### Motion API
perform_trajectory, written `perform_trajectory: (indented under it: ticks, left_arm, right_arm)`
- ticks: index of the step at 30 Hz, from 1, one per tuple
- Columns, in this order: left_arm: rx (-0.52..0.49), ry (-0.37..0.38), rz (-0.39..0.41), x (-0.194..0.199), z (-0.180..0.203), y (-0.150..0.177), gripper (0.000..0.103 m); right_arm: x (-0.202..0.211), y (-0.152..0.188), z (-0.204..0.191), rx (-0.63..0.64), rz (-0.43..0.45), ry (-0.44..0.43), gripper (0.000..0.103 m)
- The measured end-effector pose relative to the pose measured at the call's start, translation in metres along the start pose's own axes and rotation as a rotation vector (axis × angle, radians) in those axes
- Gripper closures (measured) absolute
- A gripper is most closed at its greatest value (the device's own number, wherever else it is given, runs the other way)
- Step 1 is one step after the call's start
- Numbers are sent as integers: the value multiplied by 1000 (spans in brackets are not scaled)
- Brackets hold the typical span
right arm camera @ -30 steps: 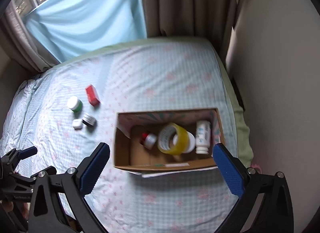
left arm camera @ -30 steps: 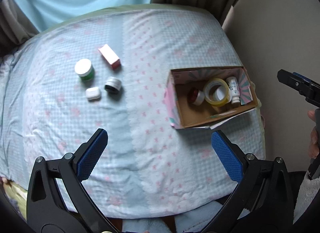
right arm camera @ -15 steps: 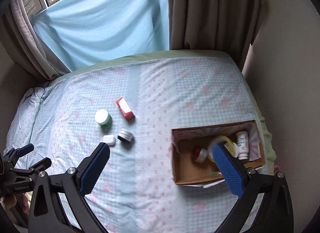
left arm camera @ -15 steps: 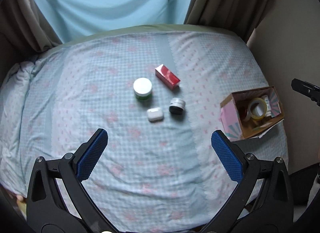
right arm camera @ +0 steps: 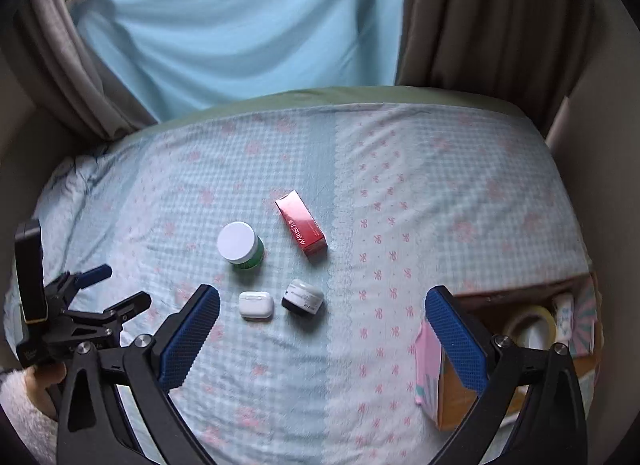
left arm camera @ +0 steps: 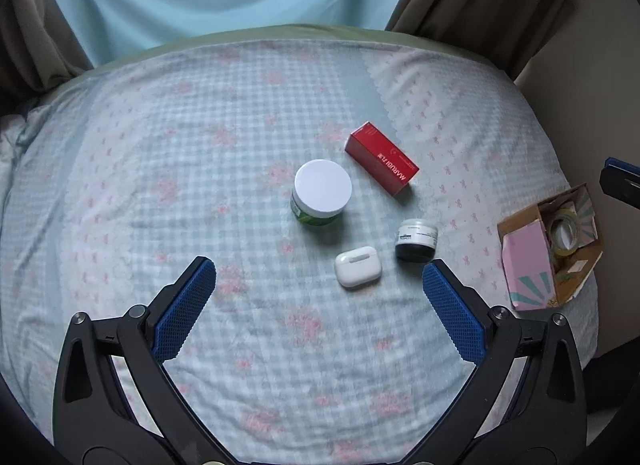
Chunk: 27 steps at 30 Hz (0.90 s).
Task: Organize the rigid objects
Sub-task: 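Lift both tools away from the box, then grasp the white-lidded green jar with the left tool while the right grasps the red MARUBI box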
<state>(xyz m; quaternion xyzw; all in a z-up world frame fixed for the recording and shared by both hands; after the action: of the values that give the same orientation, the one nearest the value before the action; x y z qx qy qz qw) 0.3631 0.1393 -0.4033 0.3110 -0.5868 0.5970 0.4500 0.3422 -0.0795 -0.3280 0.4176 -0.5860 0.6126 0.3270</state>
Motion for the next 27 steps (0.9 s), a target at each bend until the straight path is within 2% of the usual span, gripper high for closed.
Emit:
perform_trajectory:
  ticks: [6, 13, 16, 21, 24, 27]
  left_arm:
    - [5, 17, -76, -85, -4, -6, 0]
    - [-5, 7, -131, -159, -4, -20, 3]
    - [-18, 10, -165, -181, 1, -22, 4]
    - [-32, 20, -178, -201, 11, -29, 6]
    - [-34, 25, -177, -210, 14, -31, 13]
    - [-38, 26, -171, -219, 16, -33, 20]
  right_arm:
    - [-85, -13, -10, 128, -112, -20, 0]
    - [-177, -29, -12, 236, -240, -17, 0]
    - [-214, -34, -15, 299, -315, -16, 1]
    - [-257, -38, -31, 373, -422, -23, 8]
    - [-276, -36, -39, 408, -471, -17, 13]
    - [-288, -33, -42, 426, -495, -13, 22]
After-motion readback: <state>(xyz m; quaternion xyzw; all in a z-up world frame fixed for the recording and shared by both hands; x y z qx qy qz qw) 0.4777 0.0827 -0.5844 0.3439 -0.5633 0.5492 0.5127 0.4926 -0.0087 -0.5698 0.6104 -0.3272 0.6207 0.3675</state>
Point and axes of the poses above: each gripper's, at about its wrist camera, not at the fingertips, and x roughly against the way its jaws point, z to its right, y to its underside, the point moved 10 cm from there along -x, roughly the way its jaws point, and after that the axes turned 1 degree about -z, right-handed, at the moved point
